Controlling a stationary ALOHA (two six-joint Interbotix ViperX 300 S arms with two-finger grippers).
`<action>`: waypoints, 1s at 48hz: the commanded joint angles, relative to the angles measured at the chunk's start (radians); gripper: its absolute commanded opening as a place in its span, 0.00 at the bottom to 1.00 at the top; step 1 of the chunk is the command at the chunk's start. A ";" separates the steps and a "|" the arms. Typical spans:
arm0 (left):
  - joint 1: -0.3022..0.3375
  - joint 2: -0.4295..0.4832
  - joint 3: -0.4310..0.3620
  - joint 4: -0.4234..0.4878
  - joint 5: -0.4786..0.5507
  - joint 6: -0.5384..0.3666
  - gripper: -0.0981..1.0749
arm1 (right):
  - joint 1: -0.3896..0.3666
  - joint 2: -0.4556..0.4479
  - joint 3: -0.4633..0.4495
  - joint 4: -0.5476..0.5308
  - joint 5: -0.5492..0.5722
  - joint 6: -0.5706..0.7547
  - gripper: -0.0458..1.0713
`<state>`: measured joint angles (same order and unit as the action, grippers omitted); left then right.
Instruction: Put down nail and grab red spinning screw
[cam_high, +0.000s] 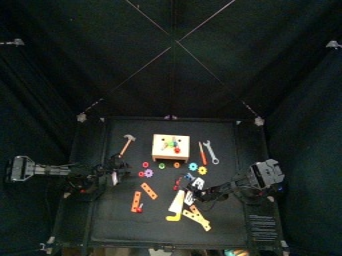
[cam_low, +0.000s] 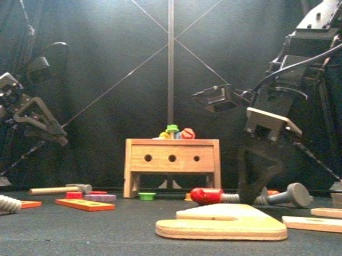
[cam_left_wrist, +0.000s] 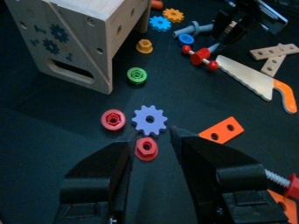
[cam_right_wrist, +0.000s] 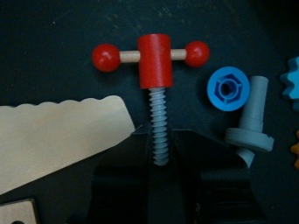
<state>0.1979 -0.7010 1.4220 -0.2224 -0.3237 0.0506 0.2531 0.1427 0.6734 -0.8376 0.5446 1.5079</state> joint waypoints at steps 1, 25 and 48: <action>0.017 0.002 -0.023 -0.008 -0.031 0.002 0.75 | -0.003 -0.034 -0.026 -0.009 0.005 0.000 0.44; 0.032 0.002 -0.029 -0.017 -0.160 0.002 0.75 | -0.043 -0.012 -0.192 -0.221 -0.002 0.000 0.44; 0.040 0.002 -0.018 -0.021 -0.173 0.002 0.75 | -0.078 0.015 -0.224 -0.250 -0.005 0.002 0.44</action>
